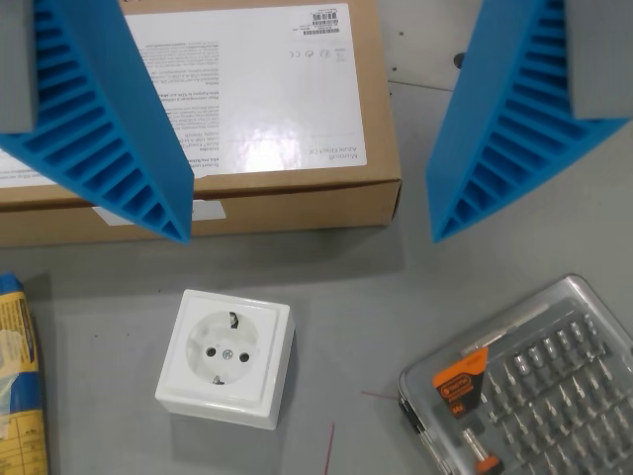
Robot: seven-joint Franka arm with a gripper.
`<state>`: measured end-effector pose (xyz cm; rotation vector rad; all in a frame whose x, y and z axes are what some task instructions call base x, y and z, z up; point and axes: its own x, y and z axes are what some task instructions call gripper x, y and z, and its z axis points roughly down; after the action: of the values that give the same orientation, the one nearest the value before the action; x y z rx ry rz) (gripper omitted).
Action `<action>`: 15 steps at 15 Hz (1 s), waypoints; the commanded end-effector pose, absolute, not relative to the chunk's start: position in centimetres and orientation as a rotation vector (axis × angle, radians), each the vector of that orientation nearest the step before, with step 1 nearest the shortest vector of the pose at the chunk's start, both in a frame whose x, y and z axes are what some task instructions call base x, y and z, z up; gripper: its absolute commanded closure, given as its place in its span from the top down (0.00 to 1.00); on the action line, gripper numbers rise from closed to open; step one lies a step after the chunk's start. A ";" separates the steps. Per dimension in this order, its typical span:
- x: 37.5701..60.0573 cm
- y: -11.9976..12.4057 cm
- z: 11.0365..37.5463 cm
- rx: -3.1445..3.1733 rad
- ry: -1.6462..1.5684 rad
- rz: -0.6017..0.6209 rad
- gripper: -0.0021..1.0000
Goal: Move above the white socket
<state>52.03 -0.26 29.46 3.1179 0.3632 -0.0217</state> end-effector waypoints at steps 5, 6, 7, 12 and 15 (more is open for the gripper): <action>52.3 -0.8 28.7 3.124 0.288 0.018 1.00; 52.4 -0.8 28.5 3.125 0.280 0.020 1.00; 52.4 -0.9 28.3 3.127 0.271 0.020 1.00; 52.6 -1.4 27.3 3.132 0.233 0.024 1.00; 52.7 -1.7 26.6 3.135 0.209 0.024 1.00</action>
<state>52.66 -1.47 26.78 3.1246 0.2956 -0.0430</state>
